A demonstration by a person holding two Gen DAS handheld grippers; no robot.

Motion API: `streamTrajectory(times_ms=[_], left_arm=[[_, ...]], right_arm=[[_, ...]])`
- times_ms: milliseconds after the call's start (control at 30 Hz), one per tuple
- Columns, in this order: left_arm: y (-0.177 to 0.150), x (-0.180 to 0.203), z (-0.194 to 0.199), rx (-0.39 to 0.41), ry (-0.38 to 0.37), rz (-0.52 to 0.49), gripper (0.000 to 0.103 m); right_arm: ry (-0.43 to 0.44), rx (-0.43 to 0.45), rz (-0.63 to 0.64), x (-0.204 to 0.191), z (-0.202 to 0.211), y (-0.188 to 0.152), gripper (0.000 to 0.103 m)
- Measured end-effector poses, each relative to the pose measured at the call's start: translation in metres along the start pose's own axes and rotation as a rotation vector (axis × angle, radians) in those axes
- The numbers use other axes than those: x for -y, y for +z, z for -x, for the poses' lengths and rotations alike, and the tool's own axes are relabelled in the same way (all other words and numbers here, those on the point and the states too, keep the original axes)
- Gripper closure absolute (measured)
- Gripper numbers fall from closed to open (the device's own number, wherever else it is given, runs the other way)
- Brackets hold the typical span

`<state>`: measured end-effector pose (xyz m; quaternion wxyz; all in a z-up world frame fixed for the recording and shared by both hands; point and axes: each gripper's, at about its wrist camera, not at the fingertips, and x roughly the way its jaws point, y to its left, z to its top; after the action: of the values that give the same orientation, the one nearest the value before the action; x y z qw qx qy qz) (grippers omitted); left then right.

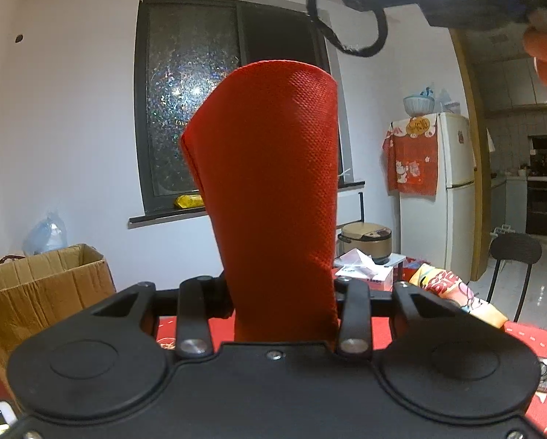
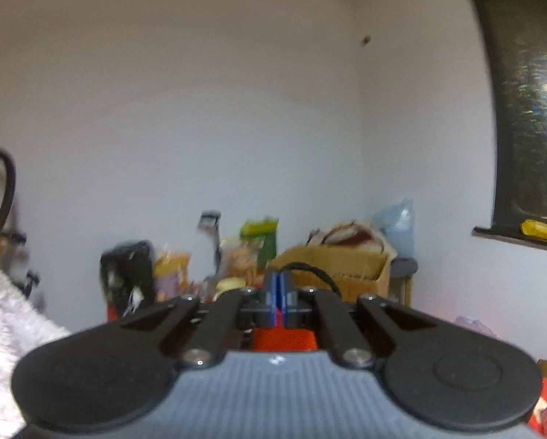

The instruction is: Fold shopping bag

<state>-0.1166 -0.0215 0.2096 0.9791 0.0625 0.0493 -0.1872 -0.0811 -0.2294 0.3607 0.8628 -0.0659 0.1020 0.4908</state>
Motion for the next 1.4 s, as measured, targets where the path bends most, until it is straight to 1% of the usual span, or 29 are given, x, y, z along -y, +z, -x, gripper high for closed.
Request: streamTrajectory(times_ms=[167,233,300,400,600,667,733,867,900,1000,1067,1167,1233,1400], left_arm=[[-0.005,0.005,0.001,0.024,-0.012,-0.01,0.065],[-0.006,0.006,0.0,0.028,-0.018,-0.006,0.065],[-0.007,0.005,0.0,0.03,-0.024,-0.002,0.065],[-0.008,0.003,0.001,0.034,-0.025,-0.002,0.065],[-0.01,0.001,0.001,0.039,-0.024,0.001,0.065],[-0.011,0.001,0.002,0.041,-0.028,0.005,0.065],[-0.011,0.002,0.001,0.045,-0.031,0.005,0.065],[-0.011,0.003,0.001,0.053,-0.034,-0.004,0.065],[-0.011,0.004,0.001,0.055,-0.034,-0.008,0.065],[-0.012,0.004,0.001,0.062,-0.034,-0.012,0.065],[-0.014,0.004,0.002,0.067,-0.034,-0.022,0.065],[-0.015,0.007,0.005,0.078,-0.038,-0.052,0.065],[-0.016,0.009,0.007,0.085,-0.042,-0.064,0.065],[-0.017,0.014,0.007,0.099,-0.057,-0.091,0.065]], right_arm=[[-0.024,-0.107,0.052,-0.012,-0.023,0.014,0.1],[-0.038,-0.136,0.052,-0.014,-0.031,0.016,0.1],[-0.058,-0.16,0.036,-0.014,-0.038,0.016,0.1],[-0.052,-0.19,-0.017,-0.01,-0.047,0.013,0.1],[-0.034,-0.208,-0.113,-0.005,-0.051,0.009,0.097],[-0.025,-0.213,-0.125,-0.003,-0.05,0.01,0.094],[-0.023,-0.211,-0.112,-0.005,-0.049,0.013,0.094],[-0.003,-0.193,-0.131,-0.002,-0.047,0.025,0.094],[-0.008,-0.183,-0.126,-0.001,-0.046,0.03,0.094],[-0.024,-0.193,-0.108,0.005,-0.043,0.046,0.094],[-0.016,-0.232,-0.12,0.01,-0.044,0.052,0.094],[-0.008,-0.333,-0.137,0.014,-0.052,0.051,0.099],[-0.016,-0.385,-0.157,0.016,-0.055,0.049,0.099],[-0.034,-0.434,-0.215,0.023,-0.056,0.05,0.099]])
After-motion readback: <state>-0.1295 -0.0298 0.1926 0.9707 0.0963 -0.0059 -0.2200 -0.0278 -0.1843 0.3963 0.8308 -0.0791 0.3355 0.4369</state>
